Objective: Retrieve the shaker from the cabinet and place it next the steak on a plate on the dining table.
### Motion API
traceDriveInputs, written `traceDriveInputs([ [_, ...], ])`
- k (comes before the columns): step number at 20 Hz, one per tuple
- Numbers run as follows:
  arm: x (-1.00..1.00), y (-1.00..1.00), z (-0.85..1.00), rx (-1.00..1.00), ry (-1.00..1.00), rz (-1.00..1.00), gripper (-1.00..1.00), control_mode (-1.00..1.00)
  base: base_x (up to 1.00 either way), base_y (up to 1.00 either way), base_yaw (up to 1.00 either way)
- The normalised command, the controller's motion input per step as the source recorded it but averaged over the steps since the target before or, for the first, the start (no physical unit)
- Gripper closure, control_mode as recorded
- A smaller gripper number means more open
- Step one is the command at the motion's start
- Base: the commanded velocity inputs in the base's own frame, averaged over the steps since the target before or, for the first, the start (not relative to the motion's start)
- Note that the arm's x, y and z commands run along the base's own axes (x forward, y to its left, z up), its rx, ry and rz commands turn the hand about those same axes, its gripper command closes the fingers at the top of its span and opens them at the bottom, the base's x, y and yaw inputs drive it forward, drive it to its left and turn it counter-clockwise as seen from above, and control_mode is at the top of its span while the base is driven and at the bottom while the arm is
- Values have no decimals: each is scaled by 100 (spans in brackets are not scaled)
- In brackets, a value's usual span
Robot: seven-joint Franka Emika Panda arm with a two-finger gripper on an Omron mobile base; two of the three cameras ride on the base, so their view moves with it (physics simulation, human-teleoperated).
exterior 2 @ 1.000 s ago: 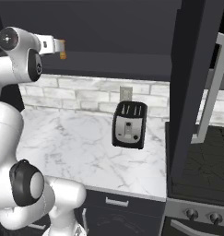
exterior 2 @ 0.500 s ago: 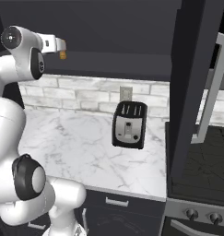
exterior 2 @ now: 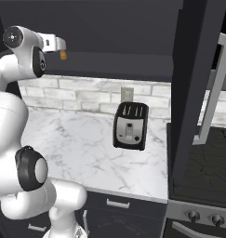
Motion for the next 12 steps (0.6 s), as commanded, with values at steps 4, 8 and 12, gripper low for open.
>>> traceDriveInputs([
  [4,30,3,0,0,0,0,-100,-100,0,0,0],
  [8,31,6,0,0,0,0,-100,-100,0,0,0],
  [12,30,9,0,0,0,0,-100,-100,0,0,0],
])
